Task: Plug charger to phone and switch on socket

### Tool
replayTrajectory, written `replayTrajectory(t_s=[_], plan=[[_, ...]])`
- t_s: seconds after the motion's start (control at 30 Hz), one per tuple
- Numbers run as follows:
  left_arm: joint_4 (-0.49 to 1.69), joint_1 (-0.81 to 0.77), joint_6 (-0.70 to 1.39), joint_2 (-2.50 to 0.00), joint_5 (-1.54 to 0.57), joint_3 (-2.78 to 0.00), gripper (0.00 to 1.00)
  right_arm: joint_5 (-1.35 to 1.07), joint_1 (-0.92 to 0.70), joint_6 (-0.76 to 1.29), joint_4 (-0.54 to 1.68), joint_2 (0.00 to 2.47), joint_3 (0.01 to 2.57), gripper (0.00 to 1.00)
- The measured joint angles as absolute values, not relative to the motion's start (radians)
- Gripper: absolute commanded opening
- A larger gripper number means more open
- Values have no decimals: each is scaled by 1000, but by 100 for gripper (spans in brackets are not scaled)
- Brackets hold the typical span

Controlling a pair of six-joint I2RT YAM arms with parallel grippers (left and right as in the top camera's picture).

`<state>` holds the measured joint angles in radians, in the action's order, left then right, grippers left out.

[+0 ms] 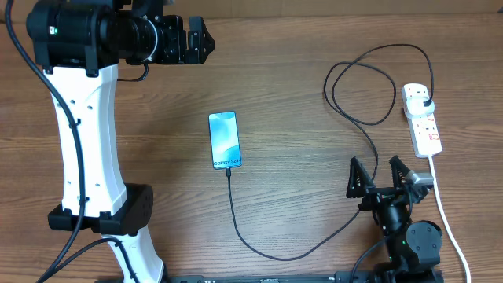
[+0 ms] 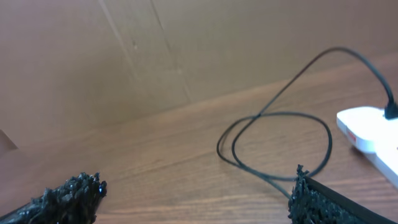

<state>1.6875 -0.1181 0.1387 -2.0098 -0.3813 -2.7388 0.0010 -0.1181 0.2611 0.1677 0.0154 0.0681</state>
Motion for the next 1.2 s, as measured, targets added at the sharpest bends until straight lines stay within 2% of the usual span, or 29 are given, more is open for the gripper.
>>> replayTrajectory(t_s=[0.43, 1.2], plan=[[1687, -118, 139, -2010, -381, -2739, 100, 3, -118, 261, 80, 14, 20, 100], [1687, -118, 139, -2010, -381, -2739, 100, 3, -118, 261, 87, 14, 19, 100]])
